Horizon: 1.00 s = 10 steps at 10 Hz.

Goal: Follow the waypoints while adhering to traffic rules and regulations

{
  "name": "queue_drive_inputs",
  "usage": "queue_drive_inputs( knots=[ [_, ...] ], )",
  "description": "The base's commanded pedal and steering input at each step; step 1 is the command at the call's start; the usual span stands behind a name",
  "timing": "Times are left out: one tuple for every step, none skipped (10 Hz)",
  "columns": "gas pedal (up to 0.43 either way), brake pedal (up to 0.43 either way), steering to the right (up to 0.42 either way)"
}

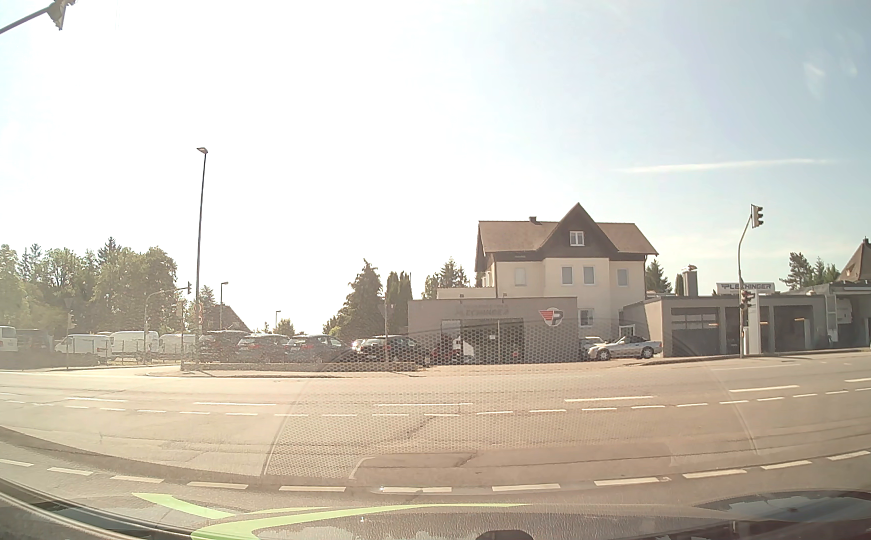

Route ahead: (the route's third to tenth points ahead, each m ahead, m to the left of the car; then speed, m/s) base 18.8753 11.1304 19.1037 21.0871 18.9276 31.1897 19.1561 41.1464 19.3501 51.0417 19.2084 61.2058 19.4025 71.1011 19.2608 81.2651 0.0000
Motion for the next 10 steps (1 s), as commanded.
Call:
queue_drive_inputs(
  knots=[
    [0.0, 0.354, -0.002],
    [0.0, 0.354, -0.002],
    [0.0, 0.354, -0.002],
    [0.0, 0.354, -0.002],
    [0.0, 0.354, -0.002],
    [0.0, 0.354, -0.002],
    [0.0, 0.354, -0.002],
    [0.0, 0.354, -0.002],
    [0.0, 0.354, -0.002],
    [0.0, 0.354, -0.002]
  ],
)
